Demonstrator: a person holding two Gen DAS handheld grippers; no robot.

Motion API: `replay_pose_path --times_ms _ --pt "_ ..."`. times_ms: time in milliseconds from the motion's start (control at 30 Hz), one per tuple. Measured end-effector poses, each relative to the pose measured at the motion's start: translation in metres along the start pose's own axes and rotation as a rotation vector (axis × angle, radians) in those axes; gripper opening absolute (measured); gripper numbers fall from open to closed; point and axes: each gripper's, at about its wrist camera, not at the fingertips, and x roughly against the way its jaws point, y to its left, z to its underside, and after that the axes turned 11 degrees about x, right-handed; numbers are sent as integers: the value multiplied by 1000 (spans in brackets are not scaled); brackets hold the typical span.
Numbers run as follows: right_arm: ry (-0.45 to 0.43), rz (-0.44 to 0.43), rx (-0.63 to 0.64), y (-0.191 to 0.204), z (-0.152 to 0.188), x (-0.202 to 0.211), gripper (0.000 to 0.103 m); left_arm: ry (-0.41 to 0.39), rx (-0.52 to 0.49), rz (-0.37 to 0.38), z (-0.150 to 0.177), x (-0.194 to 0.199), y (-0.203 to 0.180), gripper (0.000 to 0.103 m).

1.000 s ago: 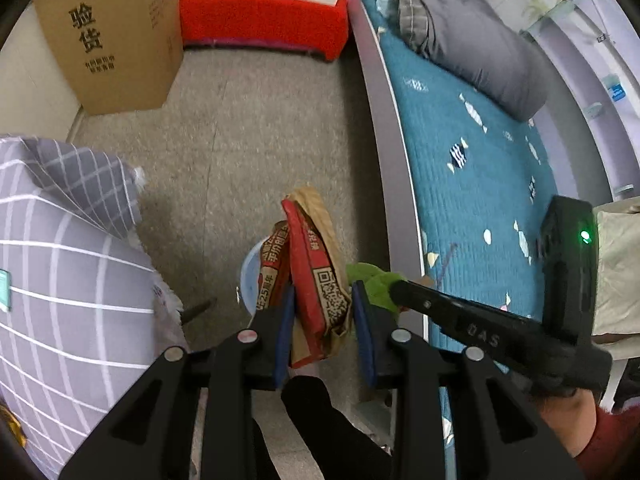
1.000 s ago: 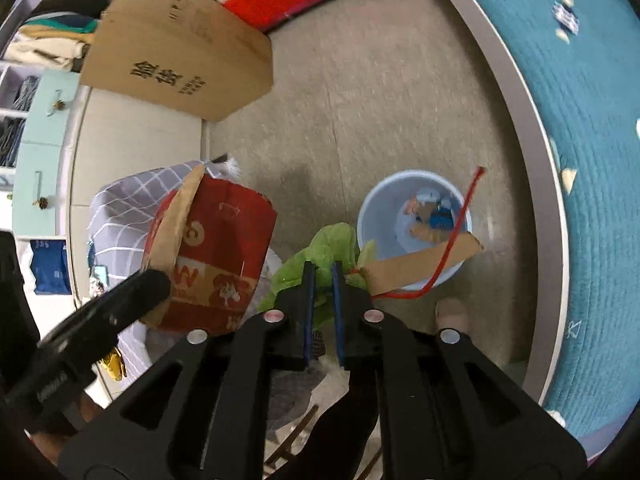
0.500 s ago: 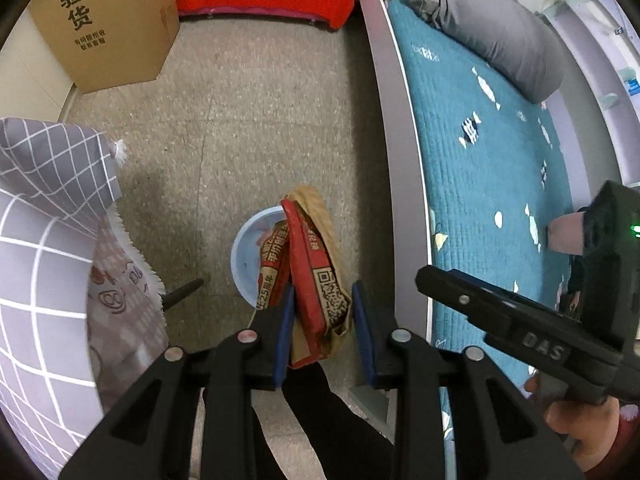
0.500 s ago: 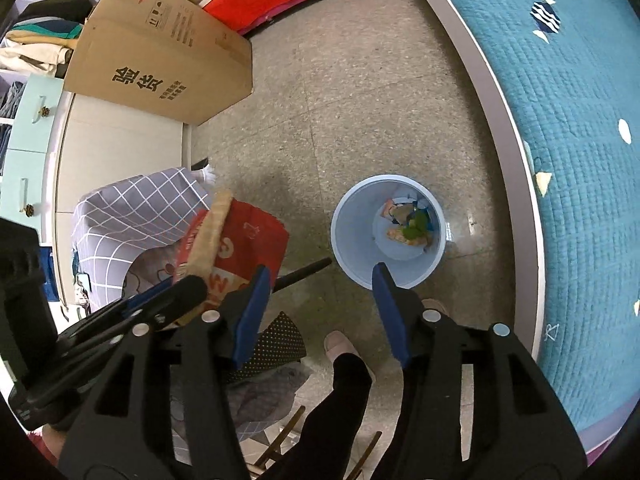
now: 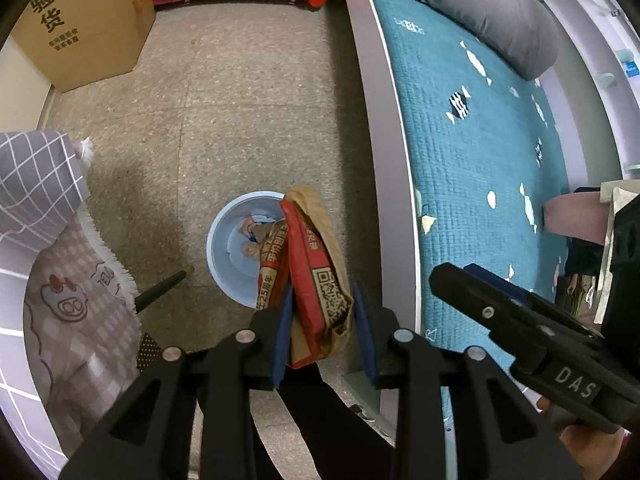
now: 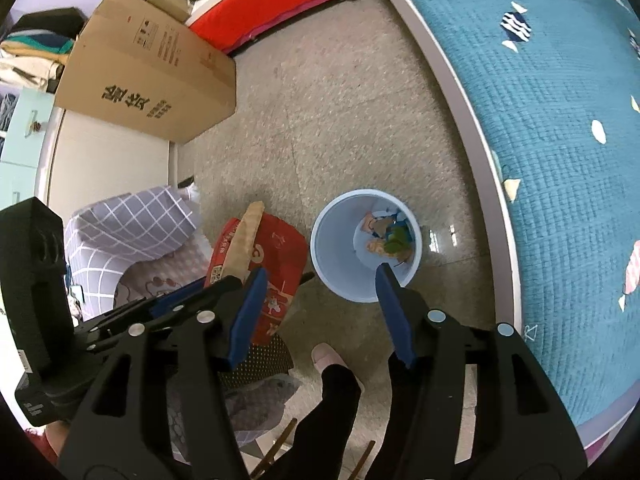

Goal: Collect trash
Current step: 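Carry both items over the blue bucket and open both tools to drop them, then move both tools back to the table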

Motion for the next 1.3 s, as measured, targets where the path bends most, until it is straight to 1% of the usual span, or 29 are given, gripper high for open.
replay_pose_path --times_ms 67,133,167,300,467,633,767,967,1067,1100,1167,1300 --pt "-14 2 -8 -3 -1 5 56 11 11 0 -1 -2 0 35" --pt "-22 2 -15 -5 -2 8 56 10 22 -2 -2 -2 0 59" --pt "-26 2 -19 -6 -2 10 56 -1 28 -4 -2 -1 1 62" --pt "-31 2 -24 -7 -1 14 56 -7 34 -7 -1 4 2 63" --pt "-25 -6 -8 2 0 15 56 -35 59 -8 1 21 9 63" --pt "-25 -28 41 30 1 17 56 -84 77 -24 4 48 21 64" --pt "-28 -50 99 63 -1 19 56 -148 112 -45 10 83 46 64" --pt "-43 -97 227 134 -3 20 56 -266 194 -65 26 147 105 67" --pt "-52 -112 320 180 1 16 56 -315 250 -82 37 178 144 68" --pt "-55 -117 366 203 3 13 56 -329 273 -88 41 188 158 68" --pt "-57 -125 424 229 8 6 56 -358 317 -108 48 208 189 68" --pt "-61 -140 575 298 22 -12 56 -403 386 -136 57 241 244 68"
